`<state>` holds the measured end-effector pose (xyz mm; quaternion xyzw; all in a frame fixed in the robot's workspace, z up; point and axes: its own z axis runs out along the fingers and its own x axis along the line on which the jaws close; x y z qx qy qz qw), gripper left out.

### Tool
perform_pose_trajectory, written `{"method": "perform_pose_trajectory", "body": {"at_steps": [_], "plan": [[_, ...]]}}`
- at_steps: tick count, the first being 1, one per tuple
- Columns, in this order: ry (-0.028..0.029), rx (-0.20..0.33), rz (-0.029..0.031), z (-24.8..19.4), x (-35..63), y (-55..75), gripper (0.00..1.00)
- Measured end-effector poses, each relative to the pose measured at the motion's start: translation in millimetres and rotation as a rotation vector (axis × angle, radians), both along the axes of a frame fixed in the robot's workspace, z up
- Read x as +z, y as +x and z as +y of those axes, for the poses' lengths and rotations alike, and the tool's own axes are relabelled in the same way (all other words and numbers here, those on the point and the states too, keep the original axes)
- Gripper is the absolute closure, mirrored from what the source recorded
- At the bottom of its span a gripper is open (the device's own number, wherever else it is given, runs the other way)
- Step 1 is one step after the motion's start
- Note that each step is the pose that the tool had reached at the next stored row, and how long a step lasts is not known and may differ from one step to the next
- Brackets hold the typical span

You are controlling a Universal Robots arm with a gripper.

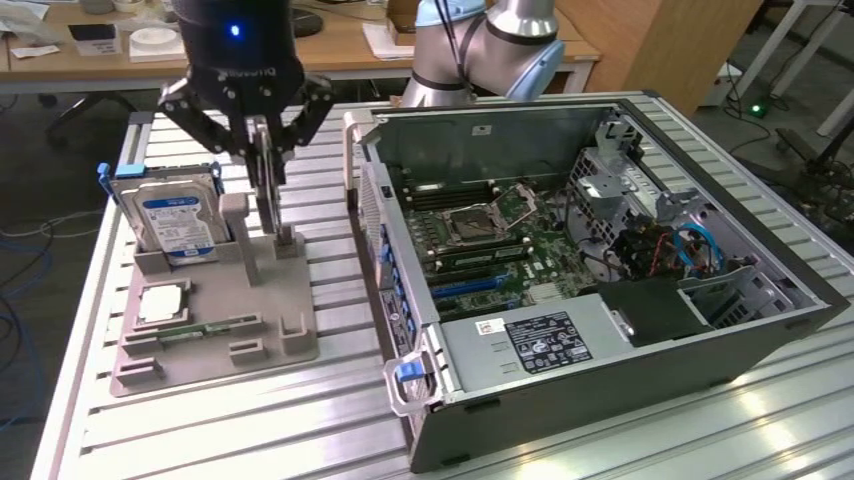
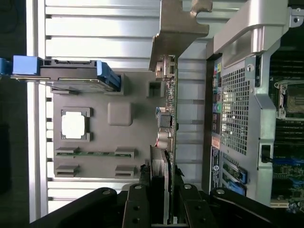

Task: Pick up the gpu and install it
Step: 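Pick up the gpu and move the gpu toward the slot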

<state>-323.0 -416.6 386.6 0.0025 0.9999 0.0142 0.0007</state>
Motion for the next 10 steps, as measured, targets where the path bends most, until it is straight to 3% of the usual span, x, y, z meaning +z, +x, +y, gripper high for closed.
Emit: {"method": "perform_pose_trajectory", "body": {"at_steps": [6,10], "plan": [[0.0,0.0,0.0,0.0,24.5,0.0,0.73],[0.0002,0.0,-0.0004,0.0,25.8,0.0,0.73]]}}
